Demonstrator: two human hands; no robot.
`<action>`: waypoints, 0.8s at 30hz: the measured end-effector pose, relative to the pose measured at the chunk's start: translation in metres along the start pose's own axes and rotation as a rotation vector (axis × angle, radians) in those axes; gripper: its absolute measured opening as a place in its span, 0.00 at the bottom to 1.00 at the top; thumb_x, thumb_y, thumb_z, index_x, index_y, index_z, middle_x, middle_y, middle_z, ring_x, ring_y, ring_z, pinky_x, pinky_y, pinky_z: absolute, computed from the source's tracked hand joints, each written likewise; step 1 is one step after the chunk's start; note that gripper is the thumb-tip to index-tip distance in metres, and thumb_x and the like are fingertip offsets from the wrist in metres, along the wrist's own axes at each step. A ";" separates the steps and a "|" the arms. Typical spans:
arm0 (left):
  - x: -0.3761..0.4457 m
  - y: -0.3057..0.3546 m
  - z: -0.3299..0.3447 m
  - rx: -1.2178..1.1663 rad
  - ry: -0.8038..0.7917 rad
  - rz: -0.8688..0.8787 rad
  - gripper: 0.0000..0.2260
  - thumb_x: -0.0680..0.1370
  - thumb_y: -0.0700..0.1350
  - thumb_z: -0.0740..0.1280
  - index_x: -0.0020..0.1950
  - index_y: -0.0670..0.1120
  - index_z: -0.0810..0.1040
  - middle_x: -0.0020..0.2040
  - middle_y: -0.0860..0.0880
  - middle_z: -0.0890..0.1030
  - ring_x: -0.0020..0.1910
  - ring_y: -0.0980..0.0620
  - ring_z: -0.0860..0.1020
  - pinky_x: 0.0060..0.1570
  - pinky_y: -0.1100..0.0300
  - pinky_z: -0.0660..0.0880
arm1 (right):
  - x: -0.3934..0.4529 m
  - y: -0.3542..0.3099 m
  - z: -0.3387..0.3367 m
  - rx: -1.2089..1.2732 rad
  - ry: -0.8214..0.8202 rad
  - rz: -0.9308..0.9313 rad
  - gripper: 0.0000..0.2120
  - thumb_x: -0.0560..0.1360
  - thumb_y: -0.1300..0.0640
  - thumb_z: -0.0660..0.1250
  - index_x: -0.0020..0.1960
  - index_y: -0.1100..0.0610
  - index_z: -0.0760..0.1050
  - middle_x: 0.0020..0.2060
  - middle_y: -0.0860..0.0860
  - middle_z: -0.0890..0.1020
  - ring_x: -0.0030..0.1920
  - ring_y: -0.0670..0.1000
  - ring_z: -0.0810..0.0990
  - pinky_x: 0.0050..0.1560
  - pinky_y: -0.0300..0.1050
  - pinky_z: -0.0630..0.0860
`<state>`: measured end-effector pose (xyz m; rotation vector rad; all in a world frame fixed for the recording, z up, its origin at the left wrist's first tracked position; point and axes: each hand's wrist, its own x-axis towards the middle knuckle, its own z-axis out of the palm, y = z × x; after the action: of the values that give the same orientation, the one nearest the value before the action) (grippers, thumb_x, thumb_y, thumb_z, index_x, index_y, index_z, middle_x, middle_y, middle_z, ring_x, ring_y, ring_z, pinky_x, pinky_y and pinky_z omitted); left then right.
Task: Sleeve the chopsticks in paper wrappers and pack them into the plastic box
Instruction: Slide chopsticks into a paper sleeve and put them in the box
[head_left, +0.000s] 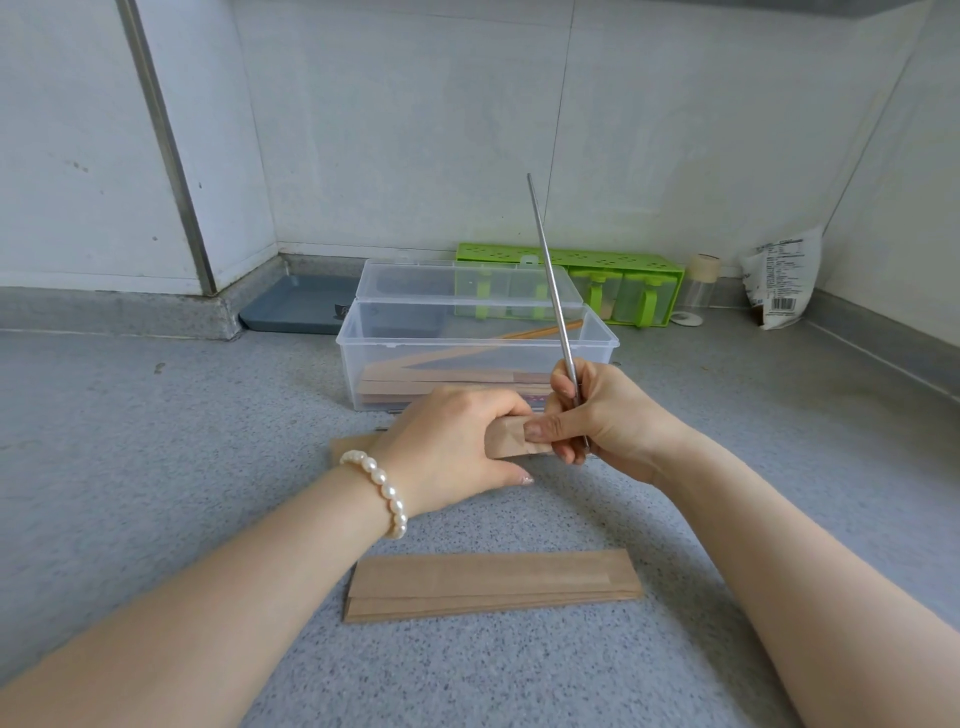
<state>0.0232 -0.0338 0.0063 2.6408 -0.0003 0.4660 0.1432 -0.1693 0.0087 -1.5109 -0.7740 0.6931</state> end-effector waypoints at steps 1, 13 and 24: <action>0.000 0.001 0.000 0.002 0.020 -0.001 0.17 0.66 0.52 0.75 0.53 0.53 0.78 0.47 0.57 0.81 0.47 0.57 0.77 0.49 0.55 0.75 | 0.000 0.000 -0.001 0.003 0.016 0.004 0.24 0.65 0.77 0.69 0.35 0.55 0.59 0.20 0.54 0.72 0.18 0.50 0.71 0.19 0.36 0.64; 0.000 -0.001 -0.001 -0.072 0.103 0.023 0.07 0.69 0.46 0.73 0.46 0.51 0.80 0.41 0.55 0.81 0.42 0.56 0.78 0.45 0.54 0.75 | 0.001 0.002 0.001 0.022 0.035 0.008 0.23 0.65 0.76 0.70 0.35 0.55 0.58 0.21 0.55 0.71 0.17 0.49 0.68 0.19 0.35 0.60; 0.000 0.000 0.003 -0.094 0.088 0.002 0.10 0.69 0.47 0.74 0.49 0.49 0.81 0.44 0.55 0.82 0.44 0.56 0.78 0.50 0.57 0.74 | 0.002 0.003 0.000 -0.080 0.070 -0.005 0.25 0.65 0.79 0.68 0.35 0.55 0.57 0.21 0.53 0.70 0.17 0.48 0.63 0.20 0.35 0.58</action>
<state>0.0245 -0.0353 0.0043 2.5265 0.0033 0.5684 0.1447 -0.1673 0.0062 -1.5966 -0.7595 0.6083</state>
